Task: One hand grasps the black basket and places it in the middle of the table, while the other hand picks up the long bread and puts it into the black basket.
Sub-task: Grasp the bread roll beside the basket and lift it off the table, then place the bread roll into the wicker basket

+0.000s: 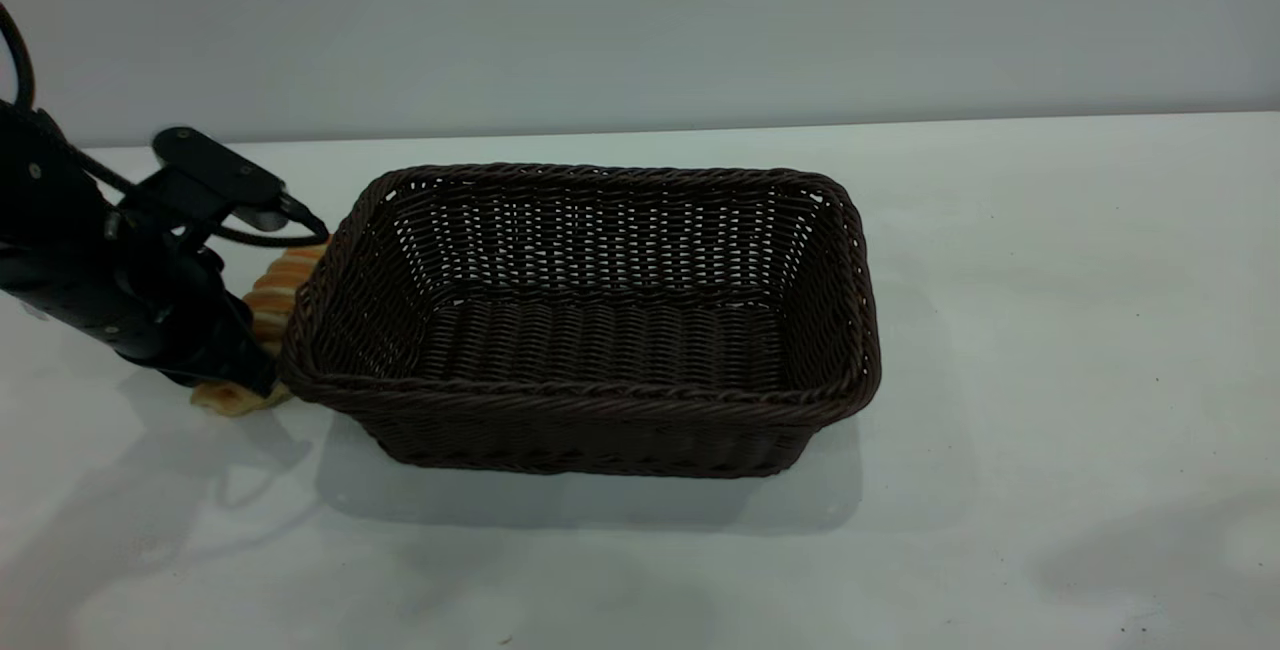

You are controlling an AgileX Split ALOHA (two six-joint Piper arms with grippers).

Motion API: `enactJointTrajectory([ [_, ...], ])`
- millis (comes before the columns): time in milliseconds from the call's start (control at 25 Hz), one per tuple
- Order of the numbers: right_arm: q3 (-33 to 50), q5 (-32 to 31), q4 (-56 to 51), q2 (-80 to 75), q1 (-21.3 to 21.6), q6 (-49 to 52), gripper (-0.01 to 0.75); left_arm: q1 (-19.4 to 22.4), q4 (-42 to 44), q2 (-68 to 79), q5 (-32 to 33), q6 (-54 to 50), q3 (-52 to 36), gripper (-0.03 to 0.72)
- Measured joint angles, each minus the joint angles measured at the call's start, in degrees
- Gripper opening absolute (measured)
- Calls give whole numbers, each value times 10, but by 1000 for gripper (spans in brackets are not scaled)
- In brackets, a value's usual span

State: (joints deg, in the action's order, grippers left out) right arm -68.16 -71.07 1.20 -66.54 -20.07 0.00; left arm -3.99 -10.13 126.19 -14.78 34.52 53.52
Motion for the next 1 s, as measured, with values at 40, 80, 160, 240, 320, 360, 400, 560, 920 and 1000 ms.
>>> enactJointTrajectory([
  [40,0,0,0,0,0,0,554,0,-19,-7,7,-1,0,55],
  [80,0,0,0,0,0,0,554,0,-40,-15,13,-1,-1,53],
  [160,0,0,0,0,0,0,554,0,-73,-46,21,1,-5,52],
  [240,0,0,0,0,0,0,554,0,-94,-88,23,2,-5,50],
  [320,0,0,0,0,0,0,554,0,-99,-141,23,2,-5,50],
  [360,0,0,0,0,0,0,554,-2,-100,-162,23,2,-5,50],
  [400,0,0,0,0,0,0,554,-4,-100,-186,26,3,-5,50],
  [560,0,0,0,0,0,0,554,-40,-85,-245,65,3,-5,49],
  [920,0,0,0,0,0,0,554,-196,-41,-240,207,4,-6,51],
  [1000,0,0,0,0,0,0,554,-214,-42,-236,208,4,-6,68],
])
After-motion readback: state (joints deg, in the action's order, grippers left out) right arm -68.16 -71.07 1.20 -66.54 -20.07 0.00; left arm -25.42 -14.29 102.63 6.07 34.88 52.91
